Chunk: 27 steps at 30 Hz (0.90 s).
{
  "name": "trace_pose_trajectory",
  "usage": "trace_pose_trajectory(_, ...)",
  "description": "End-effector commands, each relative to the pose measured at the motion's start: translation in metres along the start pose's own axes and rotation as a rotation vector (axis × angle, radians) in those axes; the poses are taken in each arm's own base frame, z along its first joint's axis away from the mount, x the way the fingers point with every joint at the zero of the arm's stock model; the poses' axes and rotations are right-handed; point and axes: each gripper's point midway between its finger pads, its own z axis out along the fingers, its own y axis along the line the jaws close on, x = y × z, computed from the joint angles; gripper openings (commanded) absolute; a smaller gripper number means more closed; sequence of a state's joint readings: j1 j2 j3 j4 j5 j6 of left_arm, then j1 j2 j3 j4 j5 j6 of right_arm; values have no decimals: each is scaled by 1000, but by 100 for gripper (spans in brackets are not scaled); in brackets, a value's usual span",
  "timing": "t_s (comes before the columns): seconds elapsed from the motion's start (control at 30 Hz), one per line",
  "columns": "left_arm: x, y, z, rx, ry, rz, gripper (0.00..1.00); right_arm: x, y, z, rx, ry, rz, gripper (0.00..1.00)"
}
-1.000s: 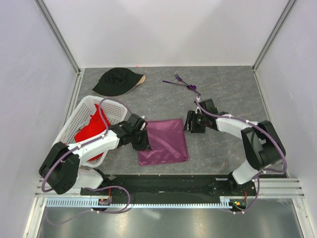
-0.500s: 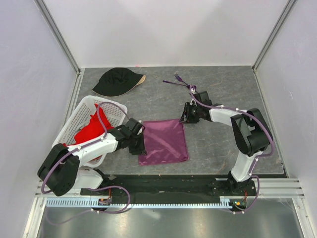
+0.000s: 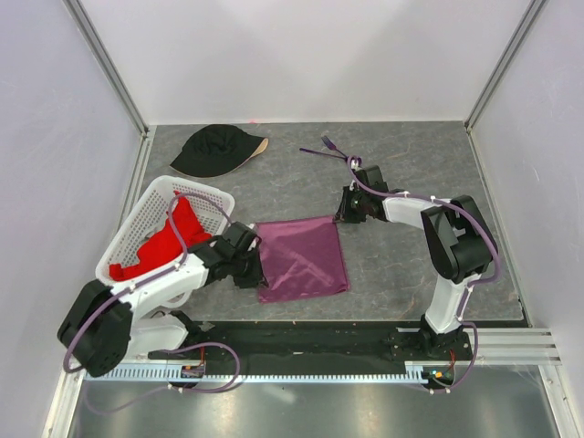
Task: Fold the napkin into a case and place the utensils inside
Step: Smooth out the lower triangle-folded napkin at the center of the board.
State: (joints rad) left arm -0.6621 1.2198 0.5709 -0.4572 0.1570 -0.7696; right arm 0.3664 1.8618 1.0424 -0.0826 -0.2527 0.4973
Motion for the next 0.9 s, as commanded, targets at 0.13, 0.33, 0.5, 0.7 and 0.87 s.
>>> trace_pose_trajectory(0.13,-47,-31,-43,61,-152,-100,16,-10,-5,-19,60,-55,-6,44)
trace_pose_trajectory(0.33,-106,-46,-56,74,-223,-97,17,15,12,-45,-5,-44,-17,58)
trace_pose_trajectory(0.5,-156,-29,-31,28,-183,-99,16,67,31,-67,-74,17,-60,66)
trace_pose_trajectory(0.7,-182,-10,-7,-26,-183,-86,13,121,23,-77,-52,100,-64,66)
trace_pose_trajectory(0.87,-174,-9,-3,10,-166,-71,12,145,6,-81,17,121,-44,63)
